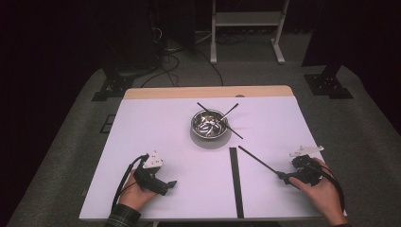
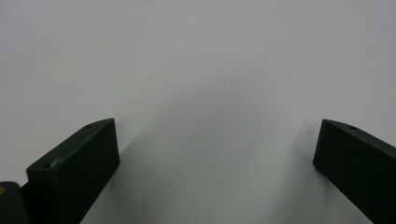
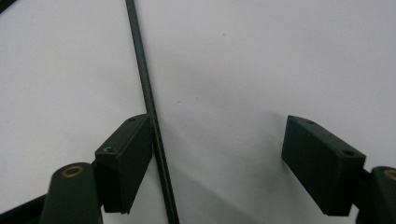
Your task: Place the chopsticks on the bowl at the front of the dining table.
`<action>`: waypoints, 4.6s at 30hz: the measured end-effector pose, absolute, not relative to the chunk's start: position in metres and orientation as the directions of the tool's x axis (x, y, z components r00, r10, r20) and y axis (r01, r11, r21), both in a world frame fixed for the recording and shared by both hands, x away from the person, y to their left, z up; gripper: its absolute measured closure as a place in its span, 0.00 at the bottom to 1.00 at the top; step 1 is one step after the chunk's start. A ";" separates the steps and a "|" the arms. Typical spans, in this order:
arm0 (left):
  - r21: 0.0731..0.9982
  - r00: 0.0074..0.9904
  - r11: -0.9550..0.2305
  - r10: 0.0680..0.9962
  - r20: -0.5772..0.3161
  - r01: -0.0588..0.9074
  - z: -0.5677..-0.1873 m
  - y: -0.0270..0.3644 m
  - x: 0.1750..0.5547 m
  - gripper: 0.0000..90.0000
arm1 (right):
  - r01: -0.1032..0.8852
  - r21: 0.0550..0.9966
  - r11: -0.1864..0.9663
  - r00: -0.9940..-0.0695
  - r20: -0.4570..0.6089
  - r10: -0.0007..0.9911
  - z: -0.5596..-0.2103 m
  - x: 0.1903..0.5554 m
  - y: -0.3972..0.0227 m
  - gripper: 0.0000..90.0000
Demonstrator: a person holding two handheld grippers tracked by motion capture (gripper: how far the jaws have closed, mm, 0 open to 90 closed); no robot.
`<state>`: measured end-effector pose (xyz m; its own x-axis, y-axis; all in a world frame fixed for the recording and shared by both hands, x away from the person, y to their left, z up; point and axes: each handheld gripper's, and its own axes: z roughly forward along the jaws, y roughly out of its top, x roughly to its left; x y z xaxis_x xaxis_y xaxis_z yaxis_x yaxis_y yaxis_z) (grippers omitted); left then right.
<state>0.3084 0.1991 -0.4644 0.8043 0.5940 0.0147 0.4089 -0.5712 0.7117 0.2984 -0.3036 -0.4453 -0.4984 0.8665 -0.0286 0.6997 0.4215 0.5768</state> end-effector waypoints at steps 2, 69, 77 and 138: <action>0.712 0.804 -0.571 0.594 0.015 0.409 -0.464 0.199 0.308 0.00 | 0.703 0.577 0.416 -0.492 -0.028 0.870 -0.445 0.299 -0.306 0.26; 0.711 0.804 -0.572 0.594 0.015 0.409 -0.464 0.199 0.308 0.00 | 0.649 0.620 0.442 -0.587 0.038 0.809 -0.441 0.332 -0.274 0.29; 0.711 0.805 -0.572 0.594 0.015 0.409 -0.464 0.199 0.308 0.00 | 0.640 0.618 0.457 -0.603 0.035 0.797 -0.443 0.337 -0.266 0.29; 0.711 0.804 -0.572 0.594 0.015 0.408 -0.464 0.199 0.308 0.00 | 0.577 0.609 0.544 -0.696 0.018 0.718 -0.444 0.344 -0.259 0.90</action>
